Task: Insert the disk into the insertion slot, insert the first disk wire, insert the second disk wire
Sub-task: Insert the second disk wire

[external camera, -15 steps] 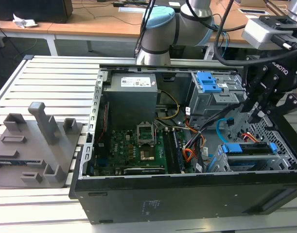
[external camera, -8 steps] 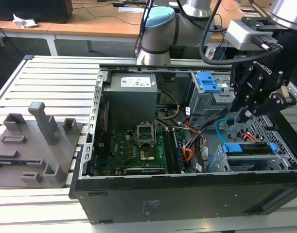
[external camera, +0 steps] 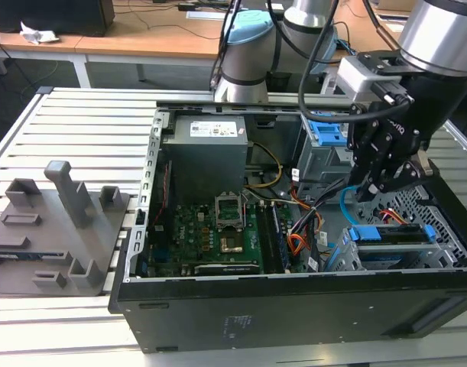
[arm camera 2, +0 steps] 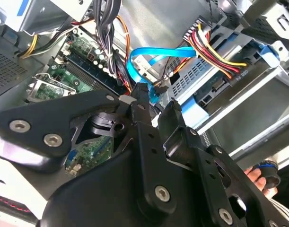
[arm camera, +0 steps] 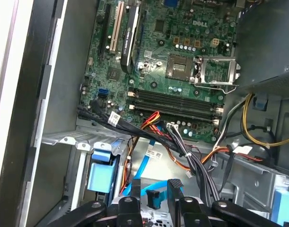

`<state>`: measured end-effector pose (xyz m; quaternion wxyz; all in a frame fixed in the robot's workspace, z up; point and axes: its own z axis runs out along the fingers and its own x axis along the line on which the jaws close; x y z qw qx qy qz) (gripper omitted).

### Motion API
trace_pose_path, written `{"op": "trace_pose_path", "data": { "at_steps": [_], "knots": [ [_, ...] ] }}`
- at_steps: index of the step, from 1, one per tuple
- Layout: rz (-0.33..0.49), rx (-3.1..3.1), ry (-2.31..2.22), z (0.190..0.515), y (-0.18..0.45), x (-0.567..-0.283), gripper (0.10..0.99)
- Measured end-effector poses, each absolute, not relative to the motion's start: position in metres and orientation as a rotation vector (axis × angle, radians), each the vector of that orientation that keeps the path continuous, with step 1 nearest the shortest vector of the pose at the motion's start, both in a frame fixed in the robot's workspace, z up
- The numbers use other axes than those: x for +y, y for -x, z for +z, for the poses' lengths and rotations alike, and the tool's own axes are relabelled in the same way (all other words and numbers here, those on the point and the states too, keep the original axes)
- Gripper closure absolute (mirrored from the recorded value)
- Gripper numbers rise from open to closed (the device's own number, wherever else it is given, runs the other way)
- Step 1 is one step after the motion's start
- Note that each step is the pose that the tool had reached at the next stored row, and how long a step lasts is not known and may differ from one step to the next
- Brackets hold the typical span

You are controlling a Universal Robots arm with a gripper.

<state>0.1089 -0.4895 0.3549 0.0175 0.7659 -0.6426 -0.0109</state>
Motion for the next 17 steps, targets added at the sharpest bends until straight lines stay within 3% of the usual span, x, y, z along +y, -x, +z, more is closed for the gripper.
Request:
{"op": "trace_pose_path", "data": {
  "at_steps": [7, 8, 9, 13, 17],
  "knots": [
    [-0.023, -1.979, -2.384, 0.352, -0.109, -0.490, 0.741],
    [-0.023, -1.979, -2.384, 0.352, -0.109, -0.490, 0.871],
    [-0.023, -1.978, -2.384, 0.352, -0.109, -0.490, 0.922],
    [-0.024, -1.978, -2.385, 0.351, -0.109, -0.490, 0.925],
    [-0.023, -1.978, -2.385, 0.351, -0.109, -0.510, 0.925]
  ]
}}
